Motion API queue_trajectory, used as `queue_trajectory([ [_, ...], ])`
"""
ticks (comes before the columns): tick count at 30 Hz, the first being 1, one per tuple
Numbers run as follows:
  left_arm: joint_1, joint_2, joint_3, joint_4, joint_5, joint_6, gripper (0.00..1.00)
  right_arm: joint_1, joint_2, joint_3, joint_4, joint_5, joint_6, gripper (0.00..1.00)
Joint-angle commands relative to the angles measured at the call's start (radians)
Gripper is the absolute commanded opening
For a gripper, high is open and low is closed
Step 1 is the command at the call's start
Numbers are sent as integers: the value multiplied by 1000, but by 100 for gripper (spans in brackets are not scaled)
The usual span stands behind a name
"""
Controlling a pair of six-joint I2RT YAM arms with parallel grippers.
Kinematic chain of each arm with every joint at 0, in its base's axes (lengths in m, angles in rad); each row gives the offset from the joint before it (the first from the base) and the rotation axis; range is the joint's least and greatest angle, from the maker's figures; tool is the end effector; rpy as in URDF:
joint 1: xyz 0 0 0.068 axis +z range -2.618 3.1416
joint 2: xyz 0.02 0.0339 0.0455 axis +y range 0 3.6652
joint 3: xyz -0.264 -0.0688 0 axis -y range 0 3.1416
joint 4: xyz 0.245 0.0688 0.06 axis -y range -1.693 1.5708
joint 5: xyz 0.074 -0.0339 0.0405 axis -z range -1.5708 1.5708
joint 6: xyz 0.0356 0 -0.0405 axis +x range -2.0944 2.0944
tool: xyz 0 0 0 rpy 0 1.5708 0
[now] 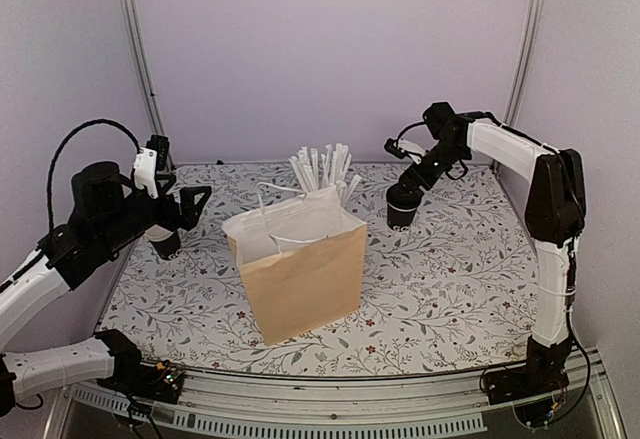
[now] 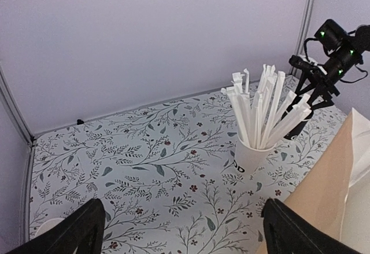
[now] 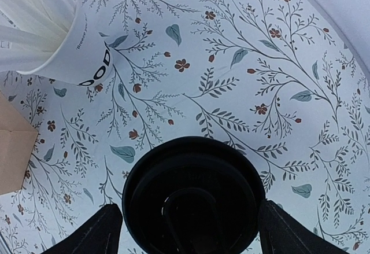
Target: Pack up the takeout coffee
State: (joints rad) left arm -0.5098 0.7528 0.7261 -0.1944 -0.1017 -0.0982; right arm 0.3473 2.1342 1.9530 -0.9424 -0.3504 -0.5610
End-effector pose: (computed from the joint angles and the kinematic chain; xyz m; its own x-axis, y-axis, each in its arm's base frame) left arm 0.1594 -0.0850 0.3234 -0.2296 0.0166 -0.9731 0.3783 0.9227 -0.0735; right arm 0.4277 0.1678 0.2547 -0.4735 -0.7028 -0.5308 -0.8399 0.5417 0.0320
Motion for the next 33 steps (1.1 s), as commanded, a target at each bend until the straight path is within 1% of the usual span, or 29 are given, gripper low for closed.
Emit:
queue_trajectory([
  [1, 18, 6, -5, 34, 51, -2, 97, 3, 41, 37, -16, -8, 13, 84],
  [14, 38, 16, -5, 42, 93, -4, 96, 3, 43, 41, -79, -1, -10, 81],
  [22, 46, 12, -7, 45, 94, -7, 95, 3, 52, 41, -124, 10, -19, 82],
  [24, 47, 13, -7, 45, 116, -6, 95, 2, 59, 40, -128, 18, -17, 82],
  [30, 49, 13, -7, 45, 123, -9, 95, 4, 63, 33, -149, 27, -14, 86],
  [33, 49, 11, -7, 45, 123, -8, 95, 4, 53, 23, -149, 32, -16, 83],
])
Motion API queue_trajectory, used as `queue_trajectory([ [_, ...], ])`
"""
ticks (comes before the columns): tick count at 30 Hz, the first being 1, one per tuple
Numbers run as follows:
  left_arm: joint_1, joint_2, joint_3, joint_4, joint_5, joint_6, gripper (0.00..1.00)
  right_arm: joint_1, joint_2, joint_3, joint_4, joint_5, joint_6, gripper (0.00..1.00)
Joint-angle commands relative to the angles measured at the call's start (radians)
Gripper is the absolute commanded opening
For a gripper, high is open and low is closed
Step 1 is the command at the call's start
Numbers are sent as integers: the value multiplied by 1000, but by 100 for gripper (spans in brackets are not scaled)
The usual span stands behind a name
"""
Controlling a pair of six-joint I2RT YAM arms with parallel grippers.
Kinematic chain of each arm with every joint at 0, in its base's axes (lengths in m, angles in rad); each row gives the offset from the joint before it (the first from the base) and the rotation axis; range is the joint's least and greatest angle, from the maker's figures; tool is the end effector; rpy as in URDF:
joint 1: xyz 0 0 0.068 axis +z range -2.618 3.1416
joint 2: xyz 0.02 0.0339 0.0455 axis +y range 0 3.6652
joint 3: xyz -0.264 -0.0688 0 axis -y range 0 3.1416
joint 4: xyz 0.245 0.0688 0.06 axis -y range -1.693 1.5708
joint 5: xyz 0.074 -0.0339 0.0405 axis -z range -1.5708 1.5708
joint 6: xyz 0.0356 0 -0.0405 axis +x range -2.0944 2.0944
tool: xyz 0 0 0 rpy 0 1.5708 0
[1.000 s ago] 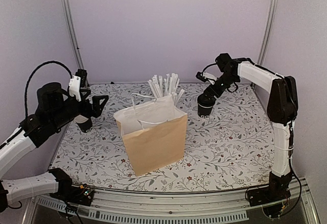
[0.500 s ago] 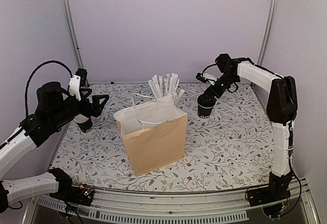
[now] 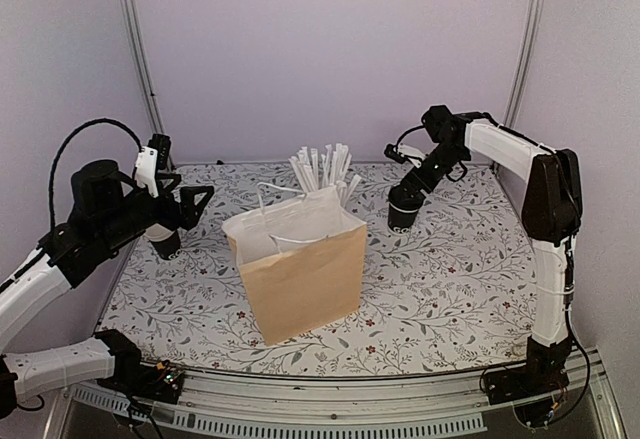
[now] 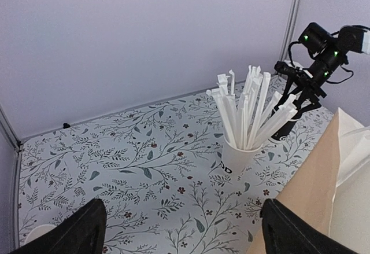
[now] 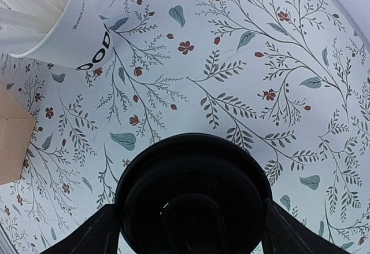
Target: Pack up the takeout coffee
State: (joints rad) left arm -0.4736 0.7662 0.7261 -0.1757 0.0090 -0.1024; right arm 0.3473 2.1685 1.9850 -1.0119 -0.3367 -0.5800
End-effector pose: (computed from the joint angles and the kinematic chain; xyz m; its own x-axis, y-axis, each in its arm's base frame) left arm 0.1636 -0.0842 0.3232 -0.2370 0.0066 -0.9715 0.4420 0.8912 -0.1018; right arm 0.4284 0.1676 0.2459 -0.4933 -0.7287 -0.4751 -0.8434 0.5343 0.0562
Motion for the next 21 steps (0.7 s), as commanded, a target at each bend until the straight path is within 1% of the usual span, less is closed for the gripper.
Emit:
queue_trajectory([
  [1, 13, -2, -6, 26, 13, -5, 95, 5, 15, -14, -76, 20, 4, 82],
  [6, 15, -2, -7, 28, 17, -5, 95, 5, -16, -28, -67, 39, 18, 72],
  [13, 18, -3, -8, 30, 23, -5, 95, 10, -74, -56, -68, 55, 38, 64],
  [17, 21, 0, -6, 31, 40, 10, 95, 11, -162, -82, -71, 40, 42, 62],
  [21, 20, 12, 38, -10, 49, 13, 94, 12, -290, -102, -45, -31, 27, 60],
])
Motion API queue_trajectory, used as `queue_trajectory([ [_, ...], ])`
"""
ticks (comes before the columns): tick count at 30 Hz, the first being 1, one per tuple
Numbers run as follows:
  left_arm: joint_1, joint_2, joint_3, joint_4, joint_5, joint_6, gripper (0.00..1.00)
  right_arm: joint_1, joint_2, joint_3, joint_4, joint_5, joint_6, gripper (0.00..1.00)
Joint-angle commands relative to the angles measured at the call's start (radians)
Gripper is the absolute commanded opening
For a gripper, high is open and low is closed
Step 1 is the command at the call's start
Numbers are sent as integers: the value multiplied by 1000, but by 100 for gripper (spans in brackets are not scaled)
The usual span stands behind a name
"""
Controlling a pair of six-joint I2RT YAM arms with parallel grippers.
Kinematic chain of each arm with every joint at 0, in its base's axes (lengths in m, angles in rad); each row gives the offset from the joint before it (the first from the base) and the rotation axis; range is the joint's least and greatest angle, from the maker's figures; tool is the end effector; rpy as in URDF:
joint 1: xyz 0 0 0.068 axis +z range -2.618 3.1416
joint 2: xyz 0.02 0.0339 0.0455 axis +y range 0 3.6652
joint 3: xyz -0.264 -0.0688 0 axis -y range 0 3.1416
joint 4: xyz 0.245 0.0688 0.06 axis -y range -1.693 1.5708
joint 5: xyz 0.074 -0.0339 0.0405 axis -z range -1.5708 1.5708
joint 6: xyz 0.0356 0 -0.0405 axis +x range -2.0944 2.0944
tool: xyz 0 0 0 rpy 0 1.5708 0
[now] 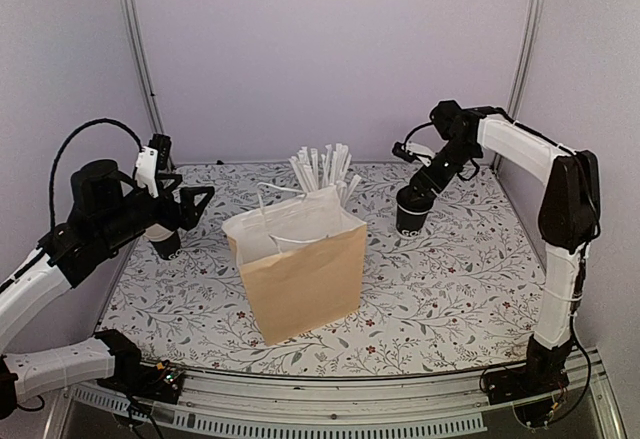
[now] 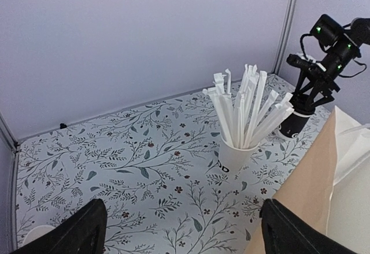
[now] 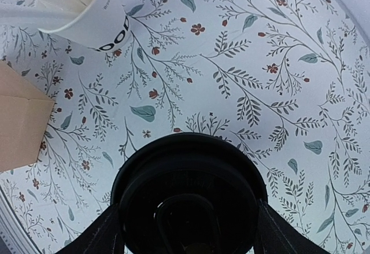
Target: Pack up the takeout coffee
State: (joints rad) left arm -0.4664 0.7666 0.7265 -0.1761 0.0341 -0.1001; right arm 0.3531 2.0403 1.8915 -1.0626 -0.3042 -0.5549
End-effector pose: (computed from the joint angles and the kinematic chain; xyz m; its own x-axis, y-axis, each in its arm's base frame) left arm 0.1639 -0.0839 0.3233 -0.2385 0.0083 -0.9711 0.4576 0.8829 -0.1049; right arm 0.3985 0.1582 0.2709 -0.5207 -0.7276 -0.4467 -0.8272 0.5594 0.0530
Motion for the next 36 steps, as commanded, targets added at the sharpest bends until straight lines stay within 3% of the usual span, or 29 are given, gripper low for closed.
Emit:
queue_trajectory([
  [1, 13, 17, 61, -30, 48, 11, 93, 6, -184, -3, 5, -82, 0, 60],
  [8, 8, 82, 275, -211, 407, 33, 87, 39, -335, 76, 3, -256, -78, 59],
  [13, -14, 144, 355, -327, 482, 48, 86, 79, -456, 72, 76, -413, -118, 56],
  [19, -48, 186, 343, -349, 455, 53, 86, 167, -538, 91, 116, -554, -125, 47],
  [24, -63, 216, 334, -335, 376, 11, 86, 276, -529, 96, 68, -581, -170, 44],
  [32, -87, 228, 271, -214, 395, -60, 85, 433, -491, 28, 108, -430, -195, 40],
  [36, -97, 238, 250, -175, 275, -115, 80, 491, -487, -12, 157, -325, -174, 36],
])
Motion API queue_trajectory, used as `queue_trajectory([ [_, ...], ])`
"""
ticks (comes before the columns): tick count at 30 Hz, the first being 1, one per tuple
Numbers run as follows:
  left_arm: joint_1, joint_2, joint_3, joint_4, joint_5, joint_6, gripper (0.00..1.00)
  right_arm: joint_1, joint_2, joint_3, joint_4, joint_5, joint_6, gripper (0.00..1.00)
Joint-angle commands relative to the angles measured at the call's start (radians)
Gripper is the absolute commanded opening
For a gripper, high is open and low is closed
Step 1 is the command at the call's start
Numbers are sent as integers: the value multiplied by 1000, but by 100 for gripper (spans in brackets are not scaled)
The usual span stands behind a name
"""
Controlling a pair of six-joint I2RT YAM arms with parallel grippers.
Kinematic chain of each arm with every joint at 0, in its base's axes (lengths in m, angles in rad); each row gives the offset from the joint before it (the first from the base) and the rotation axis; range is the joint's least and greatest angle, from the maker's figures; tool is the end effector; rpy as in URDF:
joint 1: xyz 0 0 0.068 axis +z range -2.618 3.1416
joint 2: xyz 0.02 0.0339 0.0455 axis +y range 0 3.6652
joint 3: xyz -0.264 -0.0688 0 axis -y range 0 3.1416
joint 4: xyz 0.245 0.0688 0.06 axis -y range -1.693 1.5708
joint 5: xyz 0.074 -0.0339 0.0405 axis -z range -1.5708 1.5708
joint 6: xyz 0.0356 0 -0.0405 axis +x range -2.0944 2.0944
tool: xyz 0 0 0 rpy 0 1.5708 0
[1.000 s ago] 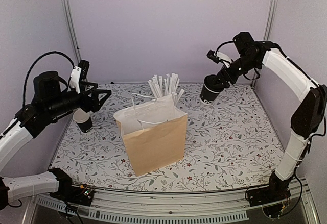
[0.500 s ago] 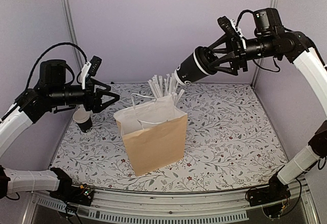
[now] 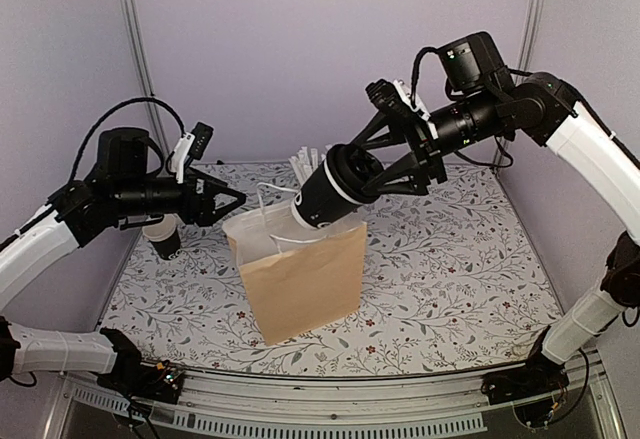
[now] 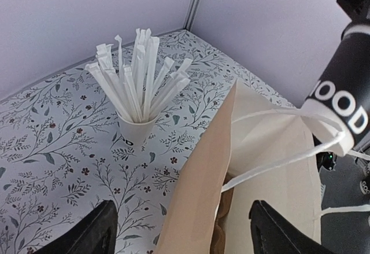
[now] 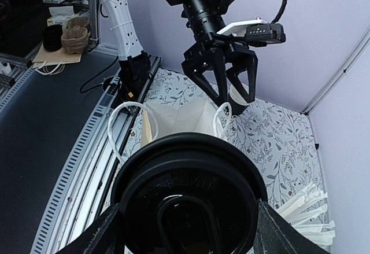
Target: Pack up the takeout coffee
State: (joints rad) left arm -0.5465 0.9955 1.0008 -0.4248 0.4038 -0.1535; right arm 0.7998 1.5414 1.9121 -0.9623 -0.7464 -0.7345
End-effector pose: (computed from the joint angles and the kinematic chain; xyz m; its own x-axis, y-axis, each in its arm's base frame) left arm 0.1794 -0.1255 0.3528 -0.4638 0.1176 -0.8781 0.7221 0.6245 -0.2978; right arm 0.1931 0.2334 0.4662 0.3277 -0.3688 -0.8698 -0.9427 -0.1884 -0.2753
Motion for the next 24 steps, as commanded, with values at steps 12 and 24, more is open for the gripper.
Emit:
queue_trajectory([
  [12, -17, 36, -108, 131, -354, -149, 83, 131, 47, -67, 73, 268, -43, 36],
  [24, -27, 90, -266, 256, -287, -172, 80, 208, 217, 63, -18, 376, -98, 28],
])
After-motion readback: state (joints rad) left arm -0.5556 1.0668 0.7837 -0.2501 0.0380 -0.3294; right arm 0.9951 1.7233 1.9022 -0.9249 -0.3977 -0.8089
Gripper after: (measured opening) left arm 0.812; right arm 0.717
